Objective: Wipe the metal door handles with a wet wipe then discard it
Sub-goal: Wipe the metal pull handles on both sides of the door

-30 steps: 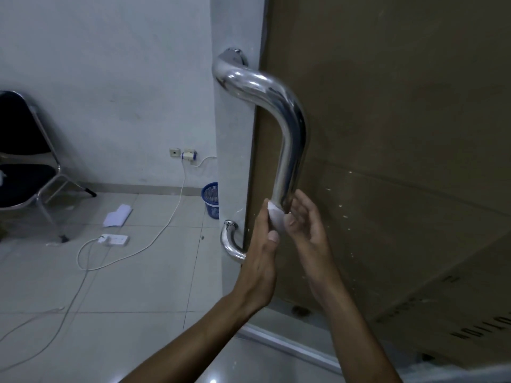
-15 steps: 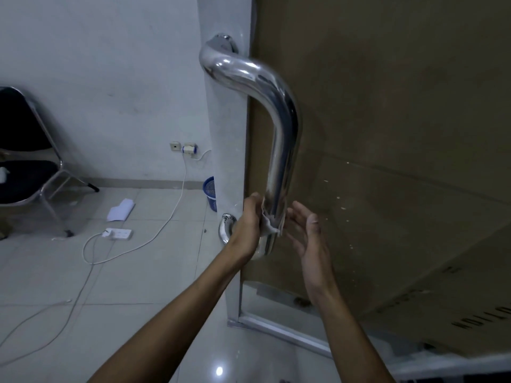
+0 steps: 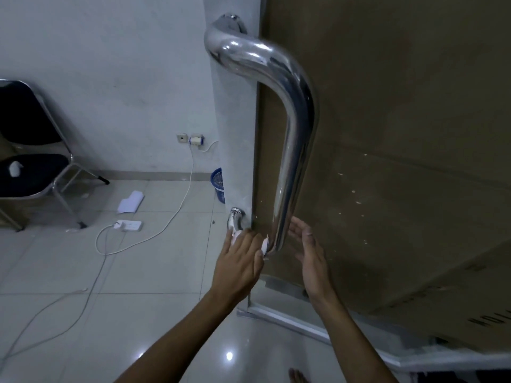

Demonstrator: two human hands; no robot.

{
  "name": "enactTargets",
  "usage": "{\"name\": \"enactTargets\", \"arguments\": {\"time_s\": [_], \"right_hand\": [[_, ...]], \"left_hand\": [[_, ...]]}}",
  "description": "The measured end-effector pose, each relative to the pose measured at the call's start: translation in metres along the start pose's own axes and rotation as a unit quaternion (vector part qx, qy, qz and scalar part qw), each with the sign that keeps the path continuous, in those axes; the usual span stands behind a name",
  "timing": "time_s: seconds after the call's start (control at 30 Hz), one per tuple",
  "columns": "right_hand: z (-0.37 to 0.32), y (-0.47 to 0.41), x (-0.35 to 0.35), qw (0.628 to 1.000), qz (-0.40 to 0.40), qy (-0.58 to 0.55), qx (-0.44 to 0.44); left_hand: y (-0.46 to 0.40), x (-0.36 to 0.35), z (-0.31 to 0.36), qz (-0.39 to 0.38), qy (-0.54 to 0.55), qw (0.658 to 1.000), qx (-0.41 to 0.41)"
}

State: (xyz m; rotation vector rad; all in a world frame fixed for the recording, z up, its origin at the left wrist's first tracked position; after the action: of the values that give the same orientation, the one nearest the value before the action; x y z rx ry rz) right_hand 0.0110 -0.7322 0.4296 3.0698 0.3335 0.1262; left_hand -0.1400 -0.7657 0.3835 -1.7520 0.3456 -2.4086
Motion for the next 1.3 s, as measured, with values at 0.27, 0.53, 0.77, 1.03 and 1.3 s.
{"name": "enactTargets", "arguments": {"time_s": [0.27,0.53,0.77,1.03,1.3], "right_hand": [[0.006,-0.003,-0.009,1.000,0.001,-0.029,-0.011],[0.019,-0.001,-0.008,0.999,-0.021,-0.018,-0.018],[0.018,0.001,-0.001,0.998,-0.061,-0.018,-0.031],[0.005,-0.003,0.004,0.997,-0.071,-0.024,-0.033],[0.006,0.002,0.000,0.993,-0.103,-0.037,-0.044]], "left_hand": [[-0.020,0.008,-0.056,-0.049,-0.066,0.994,-0.077],[-0.016,-0.001,-0.054,0.029,0.024,0.999,-0.037],[0.007,-0.021,-0.009,0.091,0.130,0.987,0.018],[-0.027,-0.002,-0.070,0.000,0.030,0.996,-0.083],[-0.018,-0.018,-0.054,0.109,0.217,0.969,0.052]]}}
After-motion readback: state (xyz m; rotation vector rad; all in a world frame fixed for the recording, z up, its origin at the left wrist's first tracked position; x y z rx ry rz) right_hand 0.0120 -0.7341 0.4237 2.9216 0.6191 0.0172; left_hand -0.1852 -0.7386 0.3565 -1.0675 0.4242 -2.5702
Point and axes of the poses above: each hand's wrist, its own y-axis away from the middle knuckle, its own x-axis out of the back of the hand, z = x × y, the point moved 3 cm from there along -y, towards the middle knuckle, and after that the axes turned 1 degree about z, right-handed, at the moved point
